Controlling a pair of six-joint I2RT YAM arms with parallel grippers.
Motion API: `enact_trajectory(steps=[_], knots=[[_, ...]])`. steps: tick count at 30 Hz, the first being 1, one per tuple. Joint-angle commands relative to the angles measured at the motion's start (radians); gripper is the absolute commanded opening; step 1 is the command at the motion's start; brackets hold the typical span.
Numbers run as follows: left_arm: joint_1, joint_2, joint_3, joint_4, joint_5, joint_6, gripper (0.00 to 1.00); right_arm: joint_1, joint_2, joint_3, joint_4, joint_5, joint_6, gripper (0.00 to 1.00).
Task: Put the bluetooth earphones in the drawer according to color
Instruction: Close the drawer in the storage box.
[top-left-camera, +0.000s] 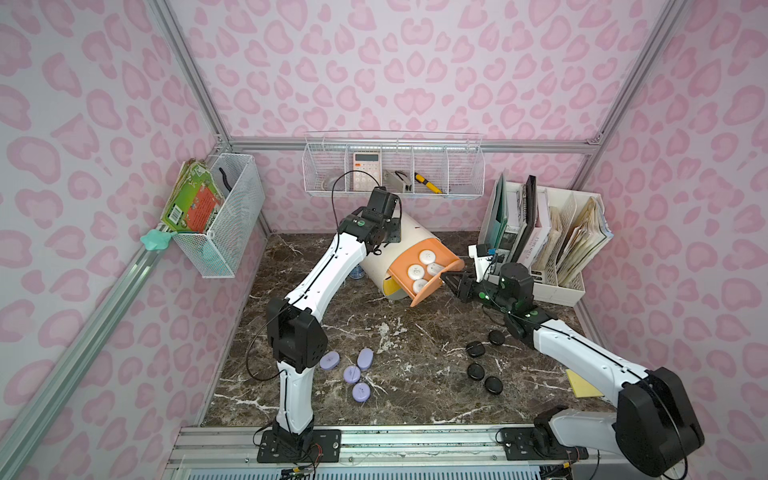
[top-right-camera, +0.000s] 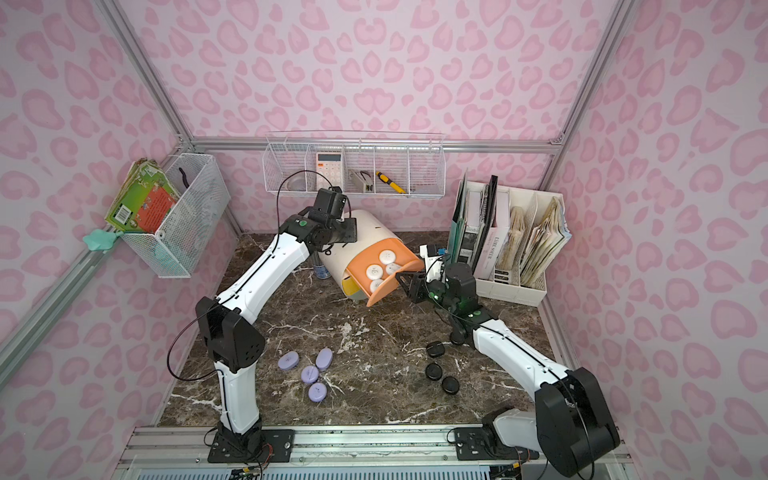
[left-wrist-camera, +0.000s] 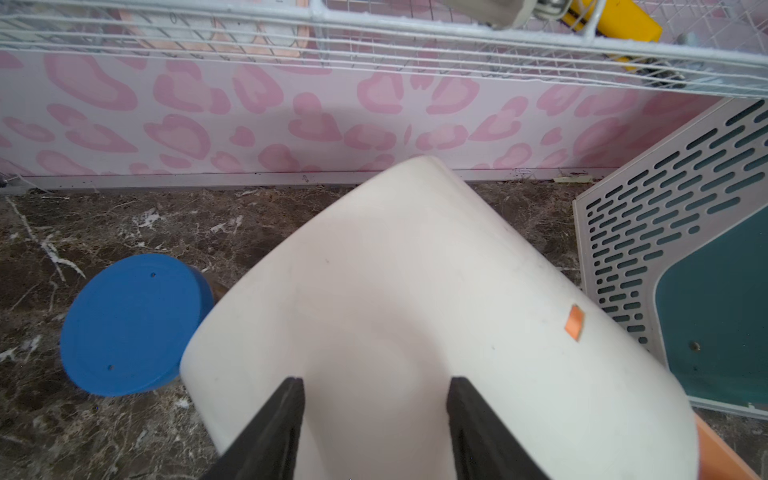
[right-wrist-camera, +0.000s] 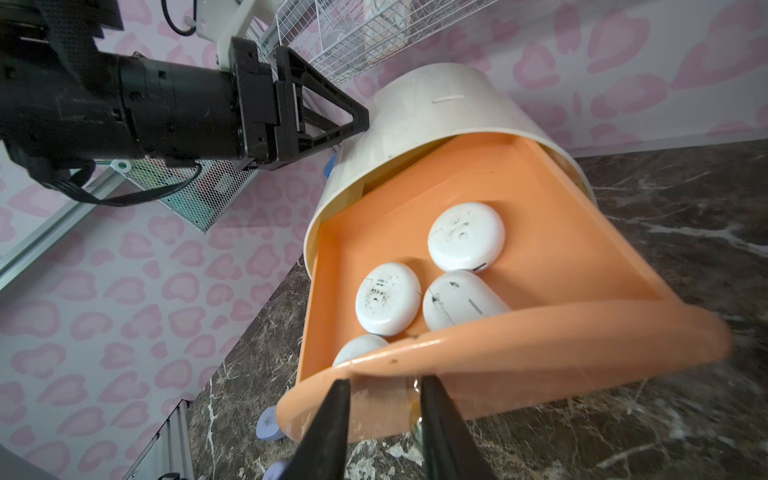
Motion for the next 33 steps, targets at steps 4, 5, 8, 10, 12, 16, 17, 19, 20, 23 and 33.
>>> enact_trajectory(steps=[4, 5, 8, 10, 12, 16, 17, 19, 20, 23, 33], knots=[[0.002, -0.004, -0.039, -0.097, 0.038, 0.012, 0.60, 0.005, 0.097, 0.046, 0.128, -0.036, 0.055, 0.30], [0.003, -0.005, -0.042, -0.097, 0.039, 0.012, 0.60, 0.008, 0.110, 0.049, 0.142, -0.041, 0.064, 0.30], [0.005, -0.007, -0.045, -0.097, 0.042, 0.013, 0.60, 0.026, 0.153, 0.064, 0.173, -0.049, 0.082, 0.29], [0.005, -0.009, -0.045, -0.098, 0.047, 0.013, 0.59, 0.042, 0.174, 0.075, 0.181, -0.042, 0.084, 0.29], [0.007, -0.009, -0.047, -0.095, 0.050, 0.012, 0.60, 0.052, 0.189, 0.082, 0.194, -0.032, 0.087, 0.29], [0.007, -0.011, -0.050, -0.091, 0.064, 0.006, 0.59, 0.067, 0.245, 0.110, 0.224, -0.012, 0.092, 0.29], [0.007, -0.011, -0.052, -0.089, 0.069, 0.002, 0.59, 0.068, 0.266, 0.120, 0.237, -0.010, 0.097, 0.29], [0.007, -0.016, -0.056, -0.086, 0.075, -0.001, 0.59, 0.068, 0.315, 0.142, 0.260, -0.013, 0.103, 0.29], [0.007, -0.019, -0.060, -0.084, 0.079, -0.002, 0.59, 0.069, 0.341, 0.160, 0.270, -0.022, 0.104, 0.30], [0.007, -0.034, -0.075, -0.076, 0.100, -0.007, 0.59, 0.073, 0.393, 0.206, 0.273, -0.035, 0.103, 0.32], [0.007, -0.177, -0.182, -0.030, 0.195, -0.032, 0.65, 0.083, 0.289, 0.139, 0.213, 0.022, 0.053, 0.38]])
